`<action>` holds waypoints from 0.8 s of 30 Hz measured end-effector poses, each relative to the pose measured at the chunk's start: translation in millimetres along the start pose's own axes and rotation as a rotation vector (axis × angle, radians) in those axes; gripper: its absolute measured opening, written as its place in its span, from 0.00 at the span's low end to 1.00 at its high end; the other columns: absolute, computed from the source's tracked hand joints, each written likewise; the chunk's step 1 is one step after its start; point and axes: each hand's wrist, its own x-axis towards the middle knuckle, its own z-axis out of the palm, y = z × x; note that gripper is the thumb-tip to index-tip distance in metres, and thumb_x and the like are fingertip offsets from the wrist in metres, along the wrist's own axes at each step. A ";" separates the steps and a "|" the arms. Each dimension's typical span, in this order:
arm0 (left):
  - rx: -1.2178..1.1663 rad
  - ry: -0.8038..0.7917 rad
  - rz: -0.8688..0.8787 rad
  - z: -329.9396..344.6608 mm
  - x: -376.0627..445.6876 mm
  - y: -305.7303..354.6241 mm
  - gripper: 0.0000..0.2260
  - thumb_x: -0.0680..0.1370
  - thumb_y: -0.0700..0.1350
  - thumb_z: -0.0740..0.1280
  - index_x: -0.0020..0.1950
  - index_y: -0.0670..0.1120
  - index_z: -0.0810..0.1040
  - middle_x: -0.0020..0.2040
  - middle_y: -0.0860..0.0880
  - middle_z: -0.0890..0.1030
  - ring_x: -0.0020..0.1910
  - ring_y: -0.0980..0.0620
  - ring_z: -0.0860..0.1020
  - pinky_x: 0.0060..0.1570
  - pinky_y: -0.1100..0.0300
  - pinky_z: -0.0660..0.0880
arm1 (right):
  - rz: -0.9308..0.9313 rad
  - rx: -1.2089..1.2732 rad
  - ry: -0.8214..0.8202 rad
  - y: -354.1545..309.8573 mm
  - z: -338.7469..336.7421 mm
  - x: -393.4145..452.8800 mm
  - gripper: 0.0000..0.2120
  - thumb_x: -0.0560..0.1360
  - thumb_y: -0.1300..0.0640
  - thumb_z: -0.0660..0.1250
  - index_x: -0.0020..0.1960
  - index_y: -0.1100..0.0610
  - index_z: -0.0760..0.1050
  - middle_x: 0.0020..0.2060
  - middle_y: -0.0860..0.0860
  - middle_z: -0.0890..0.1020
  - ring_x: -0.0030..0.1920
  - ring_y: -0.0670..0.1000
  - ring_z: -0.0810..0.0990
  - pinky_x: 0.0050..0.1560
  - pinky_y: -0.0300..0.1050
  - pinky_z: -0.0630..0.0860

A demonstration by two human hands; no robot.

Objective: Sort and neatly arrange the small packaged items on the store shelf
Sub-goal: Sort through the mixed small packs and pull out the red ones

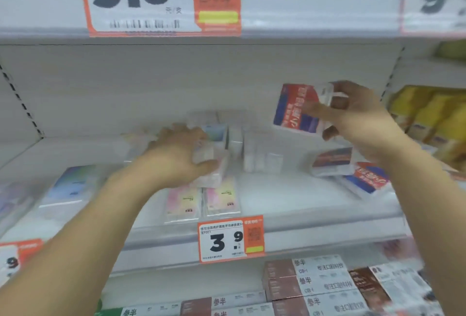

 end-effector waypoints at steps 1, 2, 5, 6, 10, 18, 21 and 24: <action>0.004 -0.033 -0.006 0.0 1.6 0.1 0.27 0.73 0.58 0.69 0.70 0.54 0.68 0.65 0.50 0.73 0.63 0.48 0.71 0.56 0.59 0.69 | 0.050 -0.036 0.071 6.0 -19.3 1.3 0.17 0.72 0.56 0.76 0.56 0.54 0.73 0.41 0.50 0.84 0.35 0.51 0.82 0.29 0.44 0.79; -0.020 -0.040 -0.003 -1.6 2.7 1.2 0.25 0.73 0.56 0.70 0.68 0.54 0.70 0.65 0.50 0.75 0.60 0.49 0.72 0.52 0.61 0.67 | 0.096 -0.090 0.137 15.4 -39.0 3.1 0.19 0.73 0.54 0.75 0.58 0.54 0.71 0.42 0.49 0.83 0.37 0.51 0.82 0.31 0.45 0.79; -0.098 0.047 0.023 -5.7 5.4 10.4 0.23 0.71 0.53 0.73 0.65 0.54 0.74 0.59 0.51 0.78 0.50 0.52 0.71 0.47 0.62 0.64 | 0.223 -0.328 0.315 48.7 -88.7 5.0 0.22 0.73 0.46 0.73 0.61 0.55 0.72 0.49 0.52 0.81 0.44 0.54 0.82 0.38 0.48 0.79; -0.143 0.087 0.024 -5.4 6.8 15.1 0.22 0.71 0.53 0.73 0.64 0.55 0.74 0.57 0.52 0.78 0.50 0.52 0.72 0.47 0.61 0.65 | 0.264 -0.392 0.342 60.7 -100.7 6.2 0.23 0.74 0.44 0.72 0.62 0.56 0.73 0.52 0.55 0.81 0.47 0.57 0.82 0.44 0.51 0.80; -0.358 0.198 0.053 -0.8 11.3 33.1 0.20 0.74 0.58 0.68 0.65 0.57 0.73 0.54 0.54 0.77 0.52 0.52 0.76 0.49 0.58 0.69 | 0.387 -0.736 0.288 85.9 -119.7 4.6 0.28 0.79 0.41 0.62 0.64 0.65 0.74 0.59 0.66 0.79 0.58 0.66 0.77 0.53 0.53 0.73; -0.968 0.131 -0.025 -9.0 18.1 3.6 0.10 0.82 0.55 0.57 0.62 0.60 0.73 0.54 0.53 0.80 0.53 0.45 0.80 0.55 0.45 0.76 | -0.080 -0.453 0.067 24.0 -29.9 -14.4 0.08 0.75 0.54 0.67 0.46 0.57 0.81 0.40 0.52 0.84 0.44 0.54 0.82 0.42 0.46 0.77; -1.070 0.093 -0.072 -9.2 11.8 -10.1 0.10 0.83 0.49 0.56 0.60 0.55 0.74 0.51 0.47 0.80 0.48 0.44 0.78 0.40 0.53 0.76 | -0.133 -0.378 -0.251 7.1 25.2 -25.5 0.05 0.75 0.53 0.70 0.48 0.52 0.82 0.43 0.47 0.85 0.44 0.45 0.82 0.43 0.34 0.76; -0.936 0.165 -0.083 -13.7 6.6 -27.4 0.09 0.83 0.50 0.57 0.57 0.57 0.76 0.48 0.49 0.80 0.45 0.47 0.79 0.30 0.64 0.74 | -0.154 -0.448 -0.280 12.2 59.7 -14.4 0.10 0.75 0.49 0.69 0.54 0.50 0.79 0.50 0.47 0.82 0.52 0.46 0.80 0.50 0.33 0.74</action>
